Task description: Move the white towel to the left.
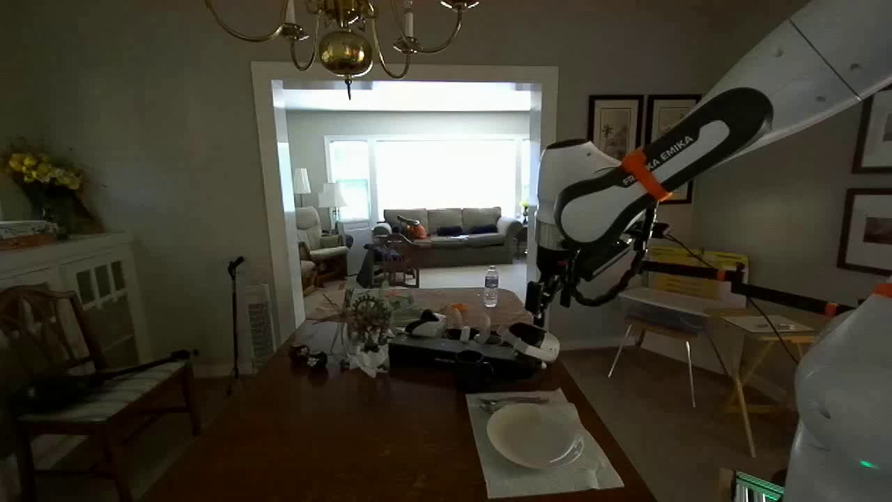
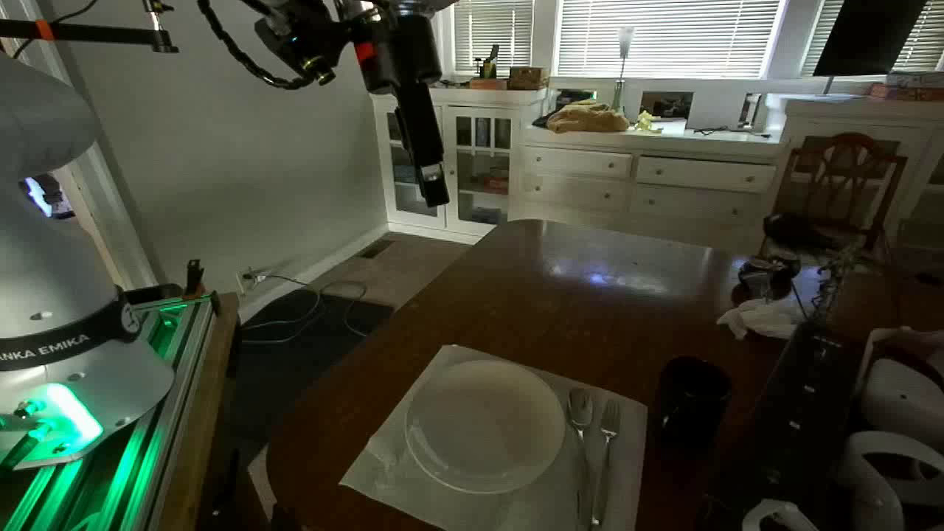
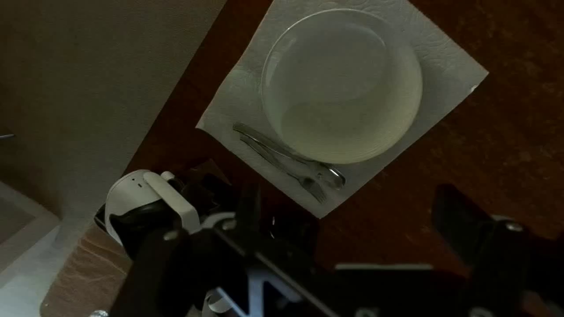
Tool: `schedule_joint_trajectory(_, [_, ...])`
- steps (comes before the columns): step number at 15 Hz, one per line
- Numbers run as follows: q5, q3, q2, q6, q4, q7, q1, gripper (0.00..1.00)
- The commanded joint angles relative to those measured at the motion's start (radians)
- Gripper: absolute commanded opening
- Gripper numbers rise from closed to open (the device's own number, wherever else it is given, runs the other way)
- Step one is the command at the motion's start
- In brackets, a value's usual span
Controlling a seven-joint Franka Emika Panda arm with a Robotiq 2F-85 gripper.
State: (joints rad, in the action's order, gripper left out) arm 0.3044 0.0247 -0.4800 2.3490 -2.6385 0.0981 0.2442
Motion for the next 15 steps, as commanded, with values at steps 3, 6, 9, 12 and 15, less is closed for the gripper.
schedule_joint_trajectory(3, [0.005,0.01,-0.001,-0.005,0.002,0.004,-0.011,1.0])
schedule_joint_trajectory(6, [0.005,0.01,-0.001,-0.005,0.002,0.004,-0.011,1.0])
schedule_joint_trajectory(9, [0.005,0.01,-0.001,-0.005,0.002,0.004,-0.011,1.0])
schedule_joint_trajectory(12, [-0.016,0.014,0.042,0.049,-0.002,-0.024,-0.042,1.0])
schedule_joint_trajectory(15, [-0.083,0.037,0.075,0.115,-0.016,-0.121,-0.118,1.0])
